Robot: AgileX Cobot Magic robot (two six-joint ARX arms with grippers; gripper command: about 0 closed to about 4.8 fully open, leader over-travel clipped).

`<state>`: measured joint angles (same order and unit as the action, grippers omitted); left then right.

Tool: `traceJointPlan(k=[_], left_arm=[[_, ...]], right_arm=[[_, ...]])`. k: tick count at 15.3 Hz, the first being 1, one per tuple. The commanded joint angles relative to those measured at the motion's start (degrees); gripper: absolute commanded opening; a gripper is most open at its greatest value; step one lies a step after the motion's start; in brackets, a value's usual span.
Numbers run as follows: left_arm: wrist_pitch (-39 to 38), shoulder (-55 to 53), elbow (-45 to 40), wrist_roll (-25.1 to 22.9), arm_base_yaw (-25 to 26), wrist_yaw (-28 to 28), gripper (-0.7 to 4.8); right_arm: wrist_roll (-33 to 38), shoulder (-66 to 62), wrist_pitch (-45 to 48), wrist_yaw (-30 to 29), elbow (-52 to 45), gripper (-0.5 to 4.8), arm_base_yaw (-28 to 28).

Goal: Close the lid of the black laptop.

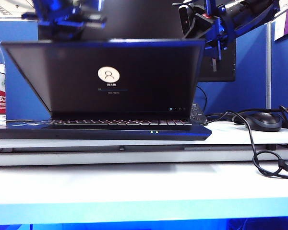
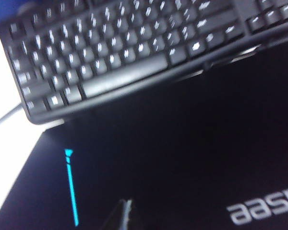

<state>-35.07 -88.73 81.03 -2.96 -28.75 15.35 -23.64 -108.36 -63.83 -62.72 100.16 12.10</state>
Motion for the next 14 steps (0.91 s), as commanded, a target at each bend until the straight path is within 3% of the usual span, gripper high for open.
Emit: traceJointPlan(k=[1,14], left_arm=[[-0.35,0.07,-2.64,1.92,0.02,-0.20,-0.05],[-0.98,0.07,-7.02,3.61,0.02,-3.02,-0.05]], right_arm=[[-0.20,0.31,-0.74,-0.15,0.04,-0.02,0.13],[-0.57,0.26,-4.26,7.72,-0.31,-0.02,3.69]])
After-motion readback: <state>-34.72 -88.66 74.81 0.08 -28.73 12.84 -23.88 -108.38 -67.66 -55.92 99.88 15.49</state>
